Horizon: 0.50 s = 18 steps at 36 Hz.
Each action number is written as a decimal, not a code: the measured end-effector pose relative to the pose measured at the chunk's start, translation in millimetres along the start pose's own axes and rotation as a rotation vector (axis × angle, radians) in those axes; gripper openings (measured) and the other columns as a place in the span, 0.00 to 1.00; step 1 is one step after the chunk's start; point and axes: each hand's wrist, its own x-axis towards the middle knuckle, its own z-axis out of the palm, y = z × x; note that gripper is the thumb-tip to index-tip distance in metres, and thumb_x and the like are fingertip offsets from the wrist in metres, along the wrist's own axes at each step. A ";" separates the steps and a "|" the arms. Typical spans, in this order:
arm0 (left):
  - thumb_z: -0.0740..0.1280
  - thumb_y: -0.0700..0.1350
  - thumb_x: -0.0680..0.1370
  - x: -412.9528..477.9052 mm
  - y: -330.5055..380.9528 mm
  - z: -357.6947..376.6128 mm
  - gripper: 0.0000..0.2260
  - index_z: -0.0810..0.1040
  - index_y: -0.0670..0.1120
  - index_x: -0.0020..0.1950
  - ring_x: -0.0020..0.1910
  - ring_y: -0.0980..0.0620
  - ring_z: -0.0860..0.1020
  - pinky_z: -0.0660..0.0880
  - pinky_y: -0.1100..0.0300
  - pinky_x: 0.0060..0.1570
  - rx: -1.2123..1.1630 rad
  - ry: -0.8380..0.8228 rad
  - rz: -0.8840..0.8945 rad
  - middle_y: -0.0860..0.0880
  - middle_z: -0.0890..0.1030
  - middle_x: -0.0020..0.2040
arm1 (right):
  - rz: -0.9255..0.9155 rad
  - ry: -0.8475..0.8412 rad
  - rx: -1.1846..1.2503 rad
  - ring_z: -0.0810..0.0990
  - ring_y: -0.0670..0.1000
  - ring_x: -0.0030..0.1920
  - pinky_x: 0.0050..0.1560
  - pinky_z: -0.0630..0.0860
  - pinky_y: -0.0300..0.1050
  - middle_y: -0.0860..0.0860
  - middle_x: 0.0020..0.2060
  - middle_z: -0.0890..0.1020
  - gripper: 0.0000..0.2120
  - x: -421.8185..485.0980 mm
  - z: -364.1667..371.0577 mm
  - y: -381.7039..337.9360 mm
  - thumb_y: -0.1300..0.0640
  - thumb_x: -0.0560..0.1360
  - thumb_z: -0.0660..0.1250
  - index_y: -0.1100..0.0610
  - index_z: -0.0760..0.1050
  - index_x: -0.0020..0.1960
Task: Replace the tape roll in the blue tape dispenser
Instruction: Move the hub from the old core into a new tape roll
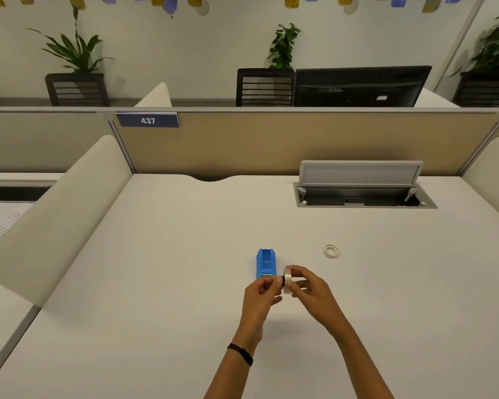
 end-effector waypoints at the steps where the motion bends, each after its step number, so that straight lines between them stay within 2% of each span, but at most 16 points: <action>1: 0.67 0.47 0.75 -0.1 0.3 -0.3 0.02 0.78 0.52 0.47 0.50 0.49 0.80 0.79 0.64 0.45 0.002 -0.001 -0.001 0.45 0.81 0.50 | 0.005 0.004 -0.006 0.80 0.41 0.46 0.43 0.79 0.35 0.45 0.50 0.79 0.11 0.4 0.3 0.8 0.52 0.74 0.65 0.39 0.69 0.52; 5: 0.67 0.47 0.74 0.3 0.3 -0.6 0.02 0.78 0.53 0.46 0.49 0.50 0.80 0.79 0.64 0.44 0.005 0.010 -0.016 0.45 0.81 0.52 | 0.021 -0.007 -0.022 0.81 0.46 0.46 0.46 0.79 0.38 0.48 0.53 0.79 0.11 1.2 0.6 3.7 0.52 0.74 0.64 0.44 0.70 0.56; 9: 0.67 0.48 0.74 1.2 -1.5 -0.7 0.02 0.79 0.52 0.46 0.50 0.48 0.80 0.78 0.65 0.44 0.008 0.023 -0.021 0.43 0.81 0.53 | 0.028 -0.033 -0.029 0.80 0.45 0.47 0.42 0.78 0.33 0.46 0.52 0.78 0.13 -0.1 0.1 2.1 0.54 0.74 0.64 0.44 0.69 0.57; 14: 0.67 0.49 0.74 2.3 -3.9 0.5 0.07 0.79 0.49 0.49 0.51 0.47 0.80 0.78 0.62 0.47 0.011 0.027 -0.026 0.43 0.81 0.53 | 0.035 -0.039 -0.031 0.80 0.46 0.47 0.43 0.77 0.34 0.44 0.50 0.78 0.11 -0.7 -0.6 -0.4 0.54 0.74 0.65 0.42 0.69 0.54; 18: 0.68 0.49 0.74 3.0 -4.6 0.9 0.07 0.80 0.48 0.49 0.51 0.47 0.80 0.78 0.63 0.47 0.011 0.021 -0.031 0.45 0.81 0.51 | 0.049 -0.018 -0.030 0.80 0.50 0.47 0.45 0.77 0.38 0.46 0.49 0.78 0.09 0.4 -0.4 1.3 0.54 0.74 0.65 0.45 0.70 0.53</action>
